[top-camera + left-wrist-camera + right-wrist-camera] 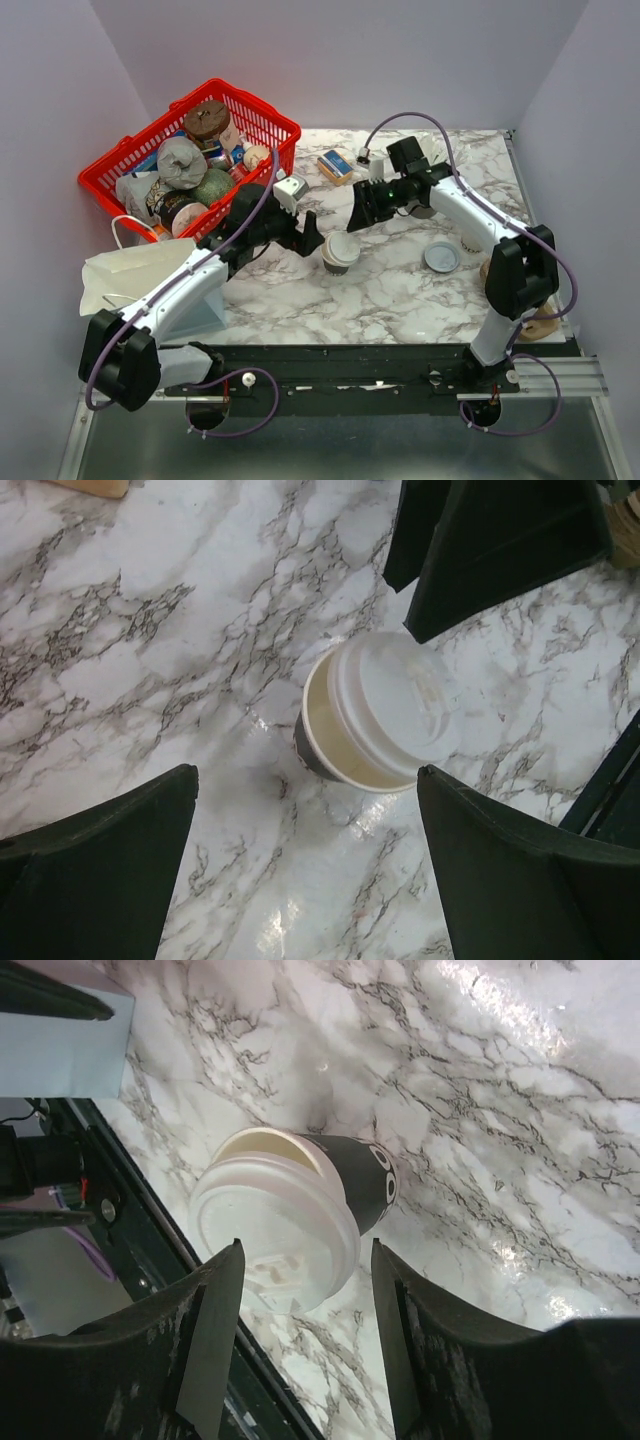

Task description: Pack the takeout coffee

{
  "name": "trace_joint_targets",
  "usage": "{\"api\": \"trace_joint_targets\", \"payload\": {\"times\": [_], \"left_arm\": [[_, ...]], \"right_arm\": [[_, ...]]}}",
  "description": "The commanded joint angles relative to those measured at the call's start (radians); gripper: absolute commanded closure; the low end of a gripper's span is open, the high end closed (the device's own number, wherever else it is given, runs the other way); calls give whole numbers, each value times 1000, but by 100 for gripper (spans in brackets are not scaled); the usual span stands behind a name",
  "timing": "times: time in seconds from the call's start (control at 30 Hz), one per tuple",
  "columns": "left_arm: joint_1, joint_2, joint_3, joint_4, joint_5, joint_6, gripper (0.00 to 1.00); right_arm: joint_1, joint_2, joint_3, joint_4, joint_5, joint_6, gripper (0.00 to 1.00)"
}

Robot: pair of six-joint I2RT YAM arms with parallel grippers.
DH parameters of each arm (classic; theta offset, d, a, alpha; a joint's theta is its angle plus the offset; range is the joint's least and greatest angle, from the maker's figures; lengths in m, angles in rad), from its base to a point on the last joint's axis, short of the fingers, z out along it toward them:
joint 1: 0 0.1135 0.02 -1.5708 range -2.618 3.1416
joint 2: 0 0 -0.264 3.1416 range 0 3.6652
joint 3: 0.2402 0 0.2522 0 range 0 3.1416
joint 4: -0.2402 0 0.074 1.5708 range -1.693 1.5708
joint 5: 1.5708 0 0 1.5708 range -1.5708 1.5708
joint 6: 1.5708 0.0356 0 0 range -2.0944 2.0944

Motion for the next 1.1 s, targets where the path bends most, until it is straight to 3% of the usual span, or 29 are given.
{"api": "trace_joint_targets", "payload": {"times": [0.0,0.3,0.63,1.07], "left_arm": [[-4,71,74,39,37,-27,1],[-23,151,124,51,14,-38,2],[-26,177,108,53,-10,-75,2],[-20,204,84,68,-1,-101,3]], "right_arm": [[-22,-75,-31,-12,19,-91,37],[-36,-132,-119,-133,-7,-456,38],[-8,-135,-188,-138,23,-665,38],[47,-54,-139,-142,-12,-665,50]]}}
